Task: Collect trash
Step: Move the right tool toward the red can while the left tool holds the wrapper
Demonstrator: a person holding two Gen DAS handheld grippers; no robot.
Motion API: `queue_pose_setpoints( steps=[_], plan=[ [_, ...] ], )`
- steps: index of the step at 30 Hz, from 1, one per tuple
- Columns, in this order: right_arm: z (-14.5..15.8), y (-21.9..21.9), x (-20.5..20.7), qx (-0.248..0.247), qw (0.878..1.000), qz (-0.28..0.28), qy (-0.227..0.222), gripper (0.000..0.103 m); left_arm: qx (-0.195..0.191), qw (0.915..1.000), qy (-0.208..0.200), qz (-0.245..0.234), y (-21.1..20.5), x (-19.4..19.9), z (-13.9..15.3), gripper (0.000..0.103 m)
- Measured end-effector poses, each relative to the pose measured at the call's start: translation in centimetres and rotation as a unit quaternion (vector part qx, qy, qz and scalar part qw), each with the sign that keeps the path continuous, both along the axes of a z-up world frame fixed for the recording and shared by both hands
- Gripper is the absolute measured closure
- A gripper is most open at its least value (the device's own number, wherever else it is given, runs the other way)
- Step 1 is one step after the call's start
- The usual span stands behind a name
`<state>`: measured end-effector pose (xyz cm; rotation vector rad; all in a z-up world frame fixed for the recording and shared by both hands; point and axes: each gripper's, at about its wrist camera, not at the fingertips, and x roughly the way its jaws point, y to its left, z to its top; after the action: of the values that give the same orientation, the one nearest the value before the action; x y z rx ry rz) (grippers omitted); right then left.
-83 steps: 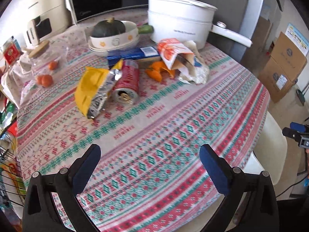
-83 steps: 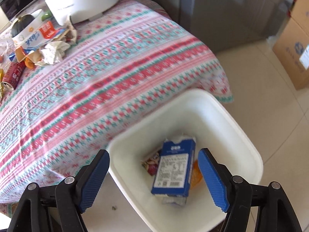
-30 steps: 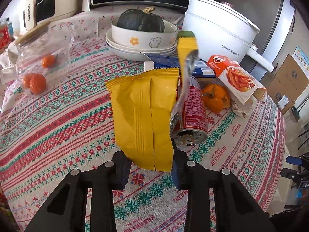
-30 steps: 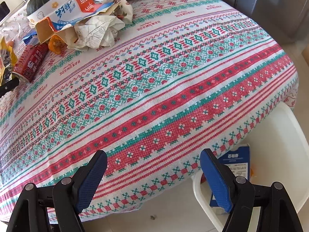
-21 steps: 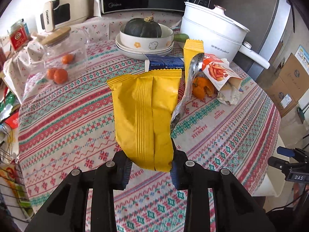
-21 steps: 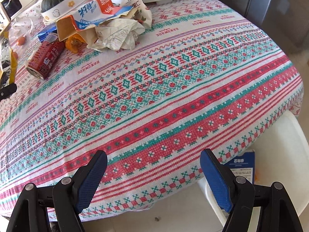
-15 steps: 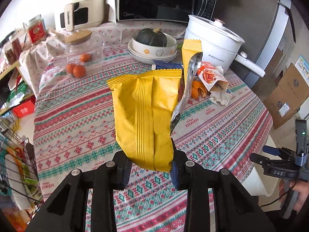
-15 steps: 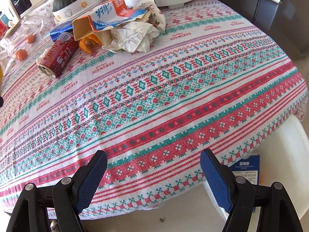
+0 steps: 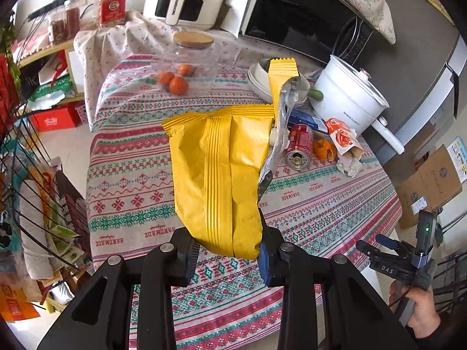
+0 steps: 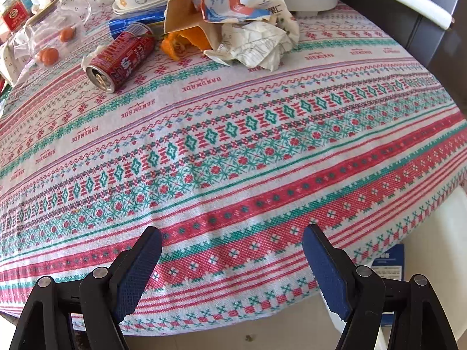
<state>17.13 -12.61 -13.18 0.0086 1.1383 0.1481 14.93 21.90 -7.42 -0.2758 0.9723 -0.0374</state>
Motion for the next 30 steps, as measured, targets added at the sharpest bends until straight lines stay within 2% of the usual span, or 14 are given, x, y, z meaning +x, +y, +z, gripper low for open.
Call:
queue_pose_setpoints(
  steps=[5,7,15,21,24,30],
  plan=[
    [-0.2,2.3,0.7,-0.035,0.999,0.021,-0.022,0.020,0.028,0.9995,0.015,-0.002,1.5,0.8,-1.2,0.068],
    [-0.2,3.0,1.2,-0.034,0.999,0.021,-0.026,0.020,0.029,0.9994,0.020,0.001,2.4,1.0,-1.6,0.068],
    [0.3,7.0,4.3,0.013,0.998,0.029,-0.055,0.020,0.033,0.9989,0.034,0.002,3.9,1.8,-2.9,0.068],
    [0.8,8.6,6.9,0.047,0.995,0.014,-0.084,0.021,0.009,0.9989,0.044,0.013,3.9,2.8,-3.7,0.068],
    [0.6,8.9,8.2,0.060,0.995,0.000,-0.083,0.021,-0.001,0.9990,0.043,0.014,3.4,3.3,-3.7,0.068],
    [-0.2,10.3,10.9,0.098,0.993,-0.020,-0.068,0.028,-0.006,0.9992,0.038,0.010,2.5,3.9,-3.3,0.068]
  ],
)
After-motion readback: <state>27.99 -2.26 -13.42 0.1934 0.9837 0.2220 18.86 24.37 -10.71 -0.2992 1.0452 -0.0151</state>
